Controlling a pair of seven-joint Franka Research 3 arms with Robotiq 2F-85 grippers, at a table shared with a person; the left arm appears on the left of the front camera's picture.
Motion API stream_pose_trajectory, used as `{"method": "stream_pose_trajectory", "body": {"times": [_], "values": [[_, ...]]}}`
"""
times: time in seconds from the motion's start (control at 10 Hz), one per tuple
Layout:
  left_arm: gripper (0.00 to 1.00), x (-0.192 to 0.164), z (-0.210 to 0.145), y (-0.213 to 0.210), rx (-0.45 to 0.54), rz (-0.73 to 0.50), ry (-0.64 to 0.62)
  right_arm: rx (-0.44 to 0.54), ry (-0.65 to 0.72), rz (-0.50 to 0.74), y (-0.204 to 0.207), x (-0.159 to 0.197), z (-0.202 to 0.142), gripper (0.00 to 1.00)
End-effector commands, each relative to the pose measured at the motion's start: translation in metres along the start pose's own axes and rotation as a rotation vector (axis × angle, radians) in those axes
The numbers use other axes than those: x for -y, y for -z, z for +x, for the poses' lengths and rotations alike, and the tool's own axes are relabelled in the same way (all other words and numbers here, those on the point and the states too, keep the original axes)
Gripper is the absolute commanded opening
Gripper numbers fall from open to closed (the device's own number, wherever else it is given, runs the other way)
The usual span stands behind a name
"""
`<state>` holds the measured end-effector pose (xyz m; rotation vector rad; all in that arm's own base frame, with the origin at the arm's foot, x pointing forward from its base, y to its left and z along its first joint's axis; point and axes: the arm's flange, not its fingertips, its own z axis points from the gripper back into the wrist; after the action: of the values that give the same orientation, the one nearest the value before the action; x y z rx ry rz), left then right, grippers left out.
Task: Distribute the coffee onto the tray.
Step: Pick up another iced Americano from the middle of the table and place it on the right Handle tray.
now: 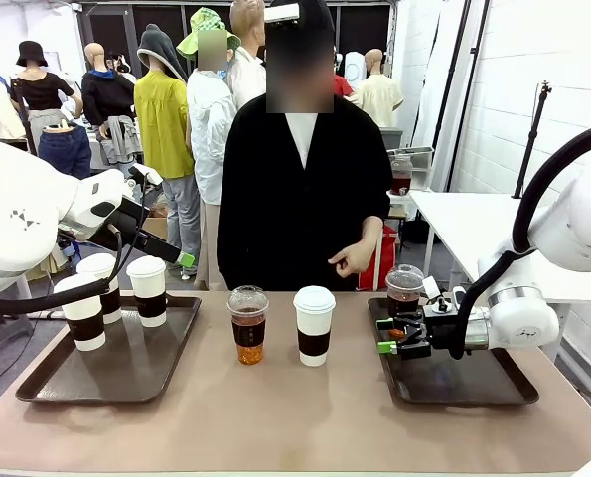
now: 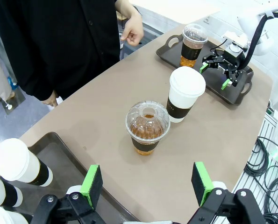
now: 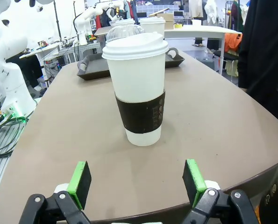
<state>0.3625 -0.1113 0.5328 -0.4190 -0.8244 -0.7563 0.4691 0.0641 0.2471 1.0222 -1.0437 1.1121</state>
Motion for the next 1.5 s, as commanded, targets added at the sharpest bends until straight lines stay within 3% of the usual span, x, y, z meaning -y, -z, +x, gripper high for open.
{"method": "stream_pose_trajectory", "body": {"times": [0.0, 1.4], "values": [[1.00, -0.0011, -0.0009, -0.0001, -0.002, -0.005, -0.004, -0.001, 0.002, 0.000, 0.0006, -0.0013, -0.0007, 1.00], [1.00, -0.0011, -0.0009, -0.0001, -0.002, -0.005, -0.004, -0.001, 0.002, 0.000, 0.0006, -0.0013, -0.0007, 1.00]]}}
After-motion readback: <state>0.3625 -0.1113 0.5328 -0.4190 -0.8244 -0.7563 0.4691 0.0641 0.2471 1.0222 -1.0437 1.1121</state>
